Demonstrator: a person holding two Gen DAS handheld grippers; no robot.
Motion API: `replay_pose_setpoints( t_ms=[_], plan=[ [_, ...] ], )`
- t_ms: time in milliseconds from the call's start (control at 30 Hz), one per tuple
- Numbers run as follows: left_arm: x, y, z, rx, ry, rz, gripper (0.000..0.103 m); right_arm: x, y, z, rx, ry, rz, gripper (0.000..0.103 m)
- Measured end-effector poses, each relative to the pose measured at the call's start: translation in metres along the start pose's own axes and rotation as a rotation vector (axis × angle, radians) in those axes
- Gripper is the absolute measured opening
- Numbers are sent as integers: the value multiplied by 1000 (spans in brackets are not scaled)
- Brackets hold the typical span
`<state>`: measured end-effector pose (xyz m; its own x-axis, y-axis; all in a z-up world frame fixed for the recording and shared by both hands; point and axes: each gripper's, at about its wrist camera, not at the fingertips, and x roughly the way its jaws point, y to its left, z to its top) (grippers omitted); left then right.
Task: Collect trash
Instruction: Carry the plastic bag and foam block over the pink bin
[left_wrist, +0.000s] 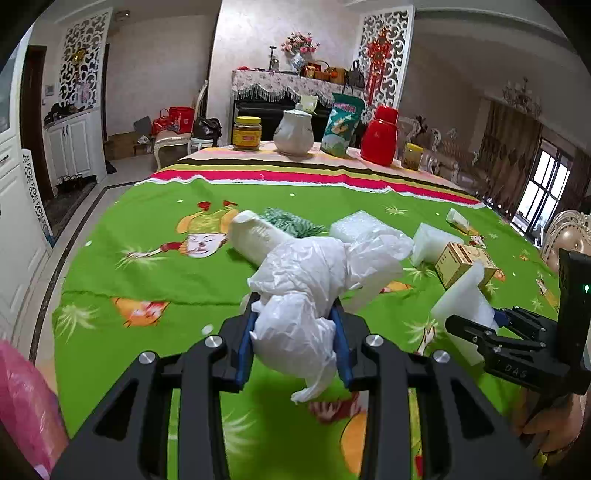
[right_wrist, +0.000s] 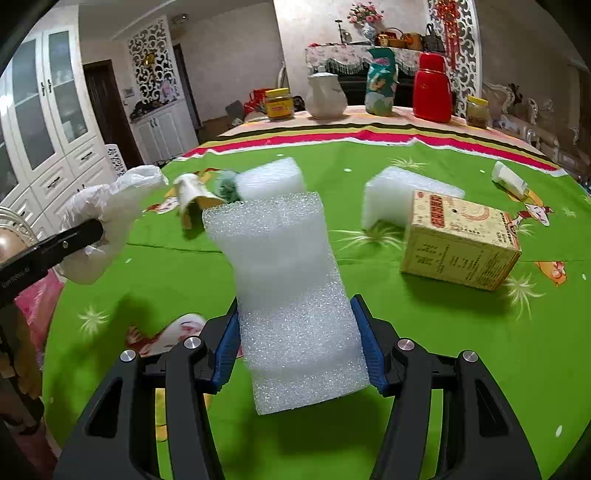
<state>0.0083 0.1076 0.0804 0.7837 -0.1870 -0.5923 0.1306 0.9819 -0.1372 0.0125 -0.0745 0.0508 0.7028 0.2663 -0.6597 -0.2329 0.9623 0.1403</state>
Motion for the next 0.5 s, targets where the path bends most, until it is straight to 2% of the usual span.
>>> replay_pose_setpoints(
  t_ms=[500],
  plan=[
    [-58,38,-44,-57,-15,44,35,-36,58,-8,-76,-59,72,56]
  ],
)
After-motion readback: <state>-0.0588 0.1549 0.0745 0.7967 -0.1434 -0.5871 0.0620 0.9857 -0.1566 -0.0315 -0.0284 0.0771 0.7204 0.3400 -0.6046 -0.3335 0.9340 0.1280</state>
